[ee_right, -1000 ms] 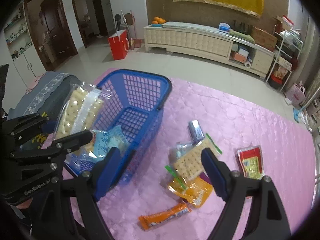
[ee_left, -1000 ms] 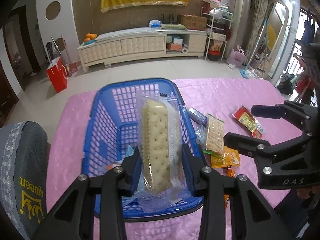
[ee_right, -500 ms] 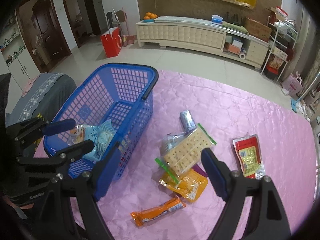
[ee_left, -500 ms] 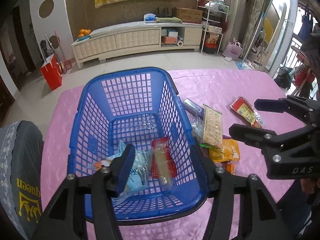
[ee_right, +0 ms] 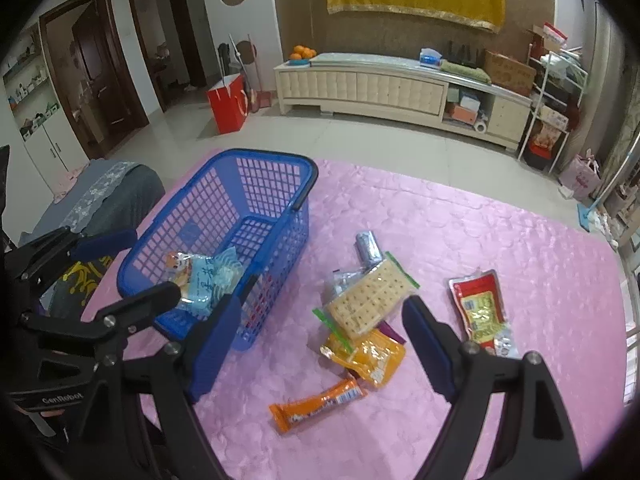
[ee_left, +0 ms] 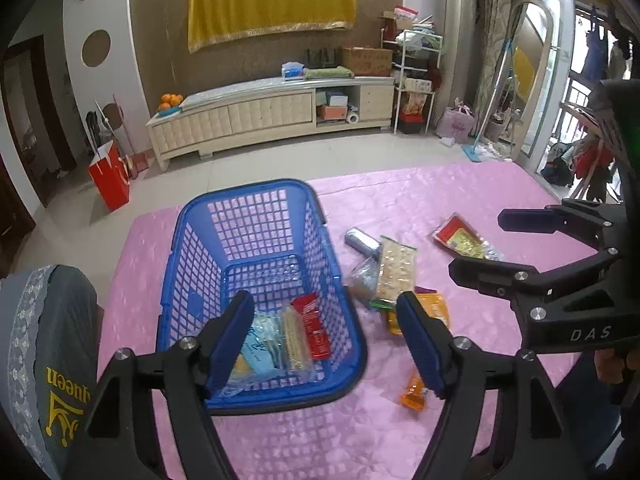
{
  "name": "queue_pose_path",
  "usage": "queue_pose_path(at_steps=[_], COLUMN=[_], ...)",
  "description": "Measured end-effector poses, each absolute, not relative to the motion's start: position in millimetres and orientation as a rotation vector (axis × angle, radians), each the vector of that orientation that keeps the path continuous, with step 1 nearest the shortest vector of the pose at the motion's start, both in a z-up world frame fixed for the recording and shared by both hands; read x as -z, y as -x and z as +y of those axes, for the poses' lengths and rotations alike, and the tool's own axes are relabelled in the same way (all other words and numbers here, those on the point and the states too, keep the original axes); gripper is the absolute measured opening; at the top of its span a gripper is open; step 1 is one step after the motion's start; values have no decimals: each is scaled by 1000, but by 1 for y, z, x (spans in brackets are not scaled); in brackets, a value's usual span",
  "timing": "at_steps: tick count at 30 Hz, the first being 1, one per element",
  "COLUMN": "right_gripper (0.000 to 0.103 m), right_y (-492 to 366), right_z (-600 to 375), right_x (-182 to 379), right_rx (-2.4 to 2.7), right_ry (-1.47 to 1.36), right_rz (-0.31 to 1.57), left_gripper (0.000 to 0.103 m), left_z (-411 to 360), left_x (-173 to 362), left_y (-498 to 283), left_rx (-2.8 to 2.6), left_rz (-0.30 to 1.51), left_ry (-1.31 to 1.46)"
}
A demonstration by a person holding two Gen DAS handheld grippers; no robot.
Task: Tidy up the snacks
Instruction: 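Lower the cracker pack into the basket and open the left gripper, then reach the left gripper to the orange chocolate bar and grasp it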
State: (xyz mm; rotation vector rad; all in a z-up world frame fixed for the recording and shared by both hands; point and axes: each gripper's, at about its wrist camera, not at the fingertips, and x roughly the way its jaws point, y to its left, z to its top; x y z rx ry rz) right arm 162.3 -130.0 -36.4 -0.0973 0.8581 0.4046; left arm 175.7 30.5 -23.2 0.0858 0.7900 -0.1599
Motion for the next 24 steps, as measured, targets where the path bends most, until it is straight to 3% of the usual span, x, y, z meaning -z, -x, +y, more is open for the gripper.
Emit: queue_pose_path(at_steps=[14, 24], right_gripper=[86, 86], right_y=[-123, -105], right_z=[-200, -244], right_x=[34, 68], right_rx=[-311, -235], right_ry=[82, 31], right_rz=[832, 878], left_gripper=[79, 79], left_z=[-38, -77], left_x=[20, 64], left_y=[-152, -151], left_rx=[265, 321], left_rz=[760, 844], left_ry=[-153, -192])
